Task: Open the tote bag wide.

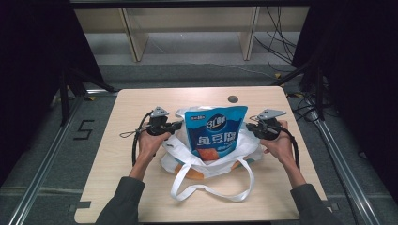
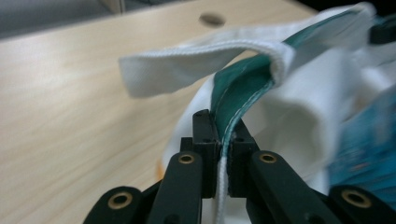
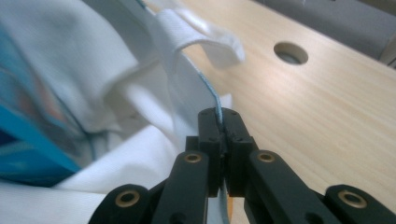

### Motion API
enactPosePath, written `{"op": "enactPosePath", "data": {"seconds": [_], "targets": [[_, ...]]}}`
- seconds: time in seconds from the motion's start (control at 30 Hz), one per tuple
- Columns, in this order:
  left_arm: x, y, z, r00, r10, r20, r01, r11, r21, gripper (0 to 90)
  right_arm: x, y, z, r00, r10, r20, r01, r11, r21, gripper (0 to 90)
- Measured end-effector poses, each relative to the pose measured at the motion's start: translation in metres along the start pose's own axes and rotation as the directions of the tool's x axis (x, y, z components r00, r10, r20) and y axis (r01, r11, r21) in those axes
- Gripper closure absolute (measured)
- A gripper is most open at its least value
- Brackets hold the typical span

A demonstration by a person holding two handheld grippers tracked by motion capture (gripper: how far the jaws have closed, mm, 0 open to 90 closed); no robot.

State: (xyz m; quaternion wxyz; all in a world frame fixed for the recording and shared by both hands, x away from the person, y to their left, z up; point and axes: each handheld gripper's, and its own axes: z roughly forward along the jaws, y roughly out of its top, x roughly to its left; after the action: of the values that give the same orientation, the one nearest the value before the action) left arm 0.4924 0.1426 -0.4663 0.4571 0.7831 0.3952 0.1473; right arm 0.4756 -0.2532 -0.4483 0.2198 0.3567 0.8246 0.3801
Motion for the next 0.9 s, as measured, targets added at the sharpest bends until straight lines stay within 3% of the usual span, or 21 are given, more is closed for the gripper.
{"op": "enactPosePath", "data": {"seconds": [0.03, 0.07, 0.1, 0.17, 0.2, 0.23, 0.27, 0.37, 0.43, 0.47, 0.5, 0.53, 0.57, 0.6, 0.67, 0.73, 0.77, 0.83, 0.9], "targets": [[0.004, -0.004, 0.004, 0.9999, -0.013, 0.002, 0.013, 0.9998, 0.018, 85.0, 0.0, -0.003, 0.007, 1.0, -0.007, 0.004, 0.007, 1.0, 0.028, 88.7], [0.008, -0.012, 0.011, 0.9988, -0.048, 0.01, 0.048, 0.9984, 0.031, 85.1, 0.001, -0.006, 0.011, 0.9999, 0.015, 0.007, -0.015, 0.999, 0.049, 88.8], [0.011, -0.018, 0.017, 0.9993, -0.035, 0.011, 0.035, 0.9981, 0.052, 85.3, 0.001, -0.009, 0.017, 0.9998, 0.018, 0.012, -0.019, 0.998, 0.053, 88.8], [0.014, -0.022, 0.023, 0.999, -0.042, 0.015, 0.041, 0.9965, 0.072, 85.3, -0.001, -0.012, 0.023, 0.9994, -0.021, 0.026, 0.02, 0.998, 0.058, 88.8], [0.016, -0.025, 0.028, 0.9981, -0.058, 0.019, 0.056, 0.994, 0.095, 85.3, 0.001, -0.013, 0.023, 0.9994, 0.019, 0.028, -0.021, 0.997, 0.077, 88.8], [0.017, -0.028, 0.03, 0.9975, -0.068, 0.02, 0.066, 0.9923, 0.105, 85.3, 0.001, -0.017, 0.028, 0.9994, 0.006, 0.035, -0.009, 0.997, 0.078, 88.9], [0.017, -0.029, 0.031, 0.9971, -0.074, 0.019, 0.072, 0.9919, 0.105, 85.3, 0.0, -0.019, 0.031, 0.9993, -0.015, 0.034, 0.011, 0.996, 0.092, 88.9], [0.016, -0.03, 0.03, 0.9978, -0.064, 0.015, 0.062, 0.9927, 0.103, 85.1, 0.002, -0.025, 0.039, 0.9994, 0.01, 0.033, -0.013, 0.995, 0.095, 88.8], [0.015, -0.031, 0.031, 0.9941, -0.107, 0.02, 0.105, 0.9915, 0.078, 84.5, 0.001, -0.025, 0.037, 0.9997, 0.004, 0.025, -0.006, 0.994, 0.106, 88.6], [0.017, -0.029, 0.028, 0.9914, -0.126, 0.036, 0.122, 0.9881, 0.095, 83.1, 0.001, -0.024, 0.037, 0.9995, 0.004, 0.031, -0.007, 0.997, 0.081, 88.0], [0.014, -0.027, 0.029, 0.9811, -0.186, 0.052, 0.184, 0.9817, 0.049, 77.5, 0.002, -0.022, 0.032, 0.9989, 0.031, 0.034, -0.034, 0.995, 0.097, 83.9], [0.013, -0.025, 0.025, 0.9788, -0.194, 0.065, 0.192, 0.9805, 0.044, 71.5, 0.001, -0.019, 0.029, 0.998, 0.052, 0.035, -0.055, 0.994, 0.094, 79.6], [0.011, -0.022, 0.022, 0.9792, -0.188, 0.076, 0.185, 0.9817, 0.043, 66.7, -0.001, -0.017, 0.026, 0.998, 0.051, 0.036, -0.054, 0.996, 0.069, 76.9], [0.009, -0.019, 0.019, 0.9808, -0.182, 0.07, 0.179, 0.9829, 0.043, 61.6, 0.0, -0.013, 0.019, 0.996, 0.086, 0.026, -0.087, 0.994, 0.07, 74.9], [0.005, -0.011, 0.012, 0.9866, -0.155, 0.052, 0.152, 0.9868, 0.057, 53.2, -0.001, -0.008, 0.006, 0.9982, 0.057, 0.015, -0.058, 0.998, 0.03, 70.4], [0.002, -0.005, 0.005, 0.9892, -0.144, 0.03, 0.142, 0.9888, 0.046, 48.2, 0.003, -0.004, -0.01, 0.9964, 0.085, -0.011, -0.084, 0.996, 0.014, 67.1], [0.001, -0.002, 0.001, 0.9914, -0.126, 0.036, 0.124, 0.991, 0.051, 46.6, 0.004, -0.004, -0.018, 0.9969, 0.075, -0.024, -0.075, 0.997, 0.004, 66.5], [0.0, 0.002, -0.006, 0.99, -0.135, 0.04, 0.134, 0.9905, 0.03, 43.2, 0.011, -0.004, -0.036, 0.9924, 0.096, -0.078, -0.097, 0.995, -0.01, 64.5], [-0.001, 0.005, -0.012, 0.9866, -0.156, 0.046, 0.156, 0.9877, 0.009, 41.2, 0.02, -0.005, -0.049, 0.9893, 0.069, -0.129, -0.074, 0.997, -0.038, 62.6]]}}
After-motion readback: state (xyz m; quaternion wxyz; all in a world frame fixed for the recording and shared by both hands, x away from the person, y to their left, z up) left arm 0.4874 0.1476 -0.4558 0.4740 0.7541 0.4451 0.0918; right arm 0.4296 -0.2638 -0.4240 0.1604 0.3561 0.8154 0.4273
